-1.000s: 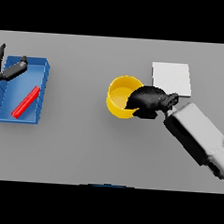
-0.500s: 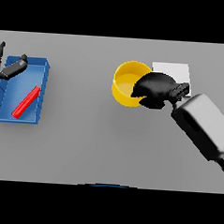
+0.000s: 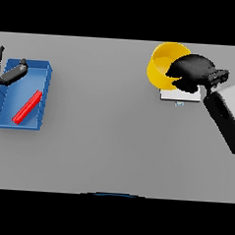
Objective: Pick up the red beaker and tilt it to pour out 1 green nut into yellow bowl. Pick up the yellow bowl and place it on the metallic measuring scale.
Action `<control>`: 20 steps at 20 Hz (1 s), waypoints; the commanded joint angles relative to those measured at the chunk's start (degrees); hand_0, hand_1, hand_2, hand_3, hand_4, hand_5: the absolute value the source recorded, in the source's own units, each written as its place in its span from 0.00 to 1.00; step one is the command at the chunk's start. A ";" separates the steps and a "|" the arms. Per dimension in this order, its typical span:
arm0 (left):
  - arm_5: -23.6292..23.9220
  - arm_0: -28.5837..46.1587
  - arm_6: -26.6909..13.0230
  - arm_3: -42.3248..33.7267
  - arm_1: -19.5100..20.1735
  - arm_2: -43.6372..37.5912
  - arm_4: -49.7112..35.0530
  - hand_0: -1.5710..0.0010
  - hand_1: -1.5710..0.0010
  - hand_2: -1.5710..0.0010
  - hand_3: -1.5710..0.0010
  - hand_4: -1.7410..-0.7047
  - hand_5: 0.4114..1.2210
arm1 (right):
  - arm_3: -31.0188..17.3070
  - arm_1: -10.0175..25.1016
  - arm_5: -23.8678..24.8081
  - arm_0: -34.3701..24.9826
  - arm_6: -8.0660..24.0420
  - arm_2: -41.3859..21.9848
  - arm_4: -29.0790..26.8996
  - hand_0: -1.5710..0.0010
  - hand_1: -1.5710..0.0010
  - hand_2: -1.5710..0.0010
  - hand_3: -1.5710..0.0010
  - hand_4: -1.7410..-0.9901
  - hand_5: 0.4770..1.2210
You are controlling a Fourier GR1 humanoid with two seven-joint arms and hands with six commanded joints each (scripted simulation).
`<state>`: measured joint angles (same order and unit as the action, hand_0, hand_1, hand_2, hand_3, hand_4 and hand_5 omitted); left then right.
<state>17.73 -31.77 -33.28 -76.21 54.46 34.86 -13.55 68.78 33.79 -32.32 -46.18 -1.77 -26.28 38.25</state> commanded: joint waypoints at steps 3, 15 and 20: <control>0.30 0.24 -1.01 -0.63 -0.03 0.00 -0.25 1.00 1.00 1.00 1.00 0.88 0.44 | -5.36 0.61 3.28 0.06 -2.08 0.49 0.29 0.00 0.00 0.00 0.25 0.03 1.00; -0.64 -0.64 -1.33 0.38 0.34 0.05 0.15 1.00 1.00 1.00 1.00 0.91 0.40 | -26.47 -3.61 13.89 -3.96 -4.72 -0.65 2.41 0.00 0.02 0.00 0.07 0.02 1.00; -0.60 -0.34 -0.88 0.34 0.30 -0.30 -0.33 1.00 1.00 1.00 1.00 0.90 0.40 | -30.86 -4.58 15.32 -4.71 -6.28 -1.22 1.87 0.00 0.07 0.00 0.05 0.02 1.00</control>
<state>17.12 -32.10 -34.08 -75.88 54.76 34.57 -13.88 37.91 29.22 -17.00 -50.88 -8.00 -27.52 40.08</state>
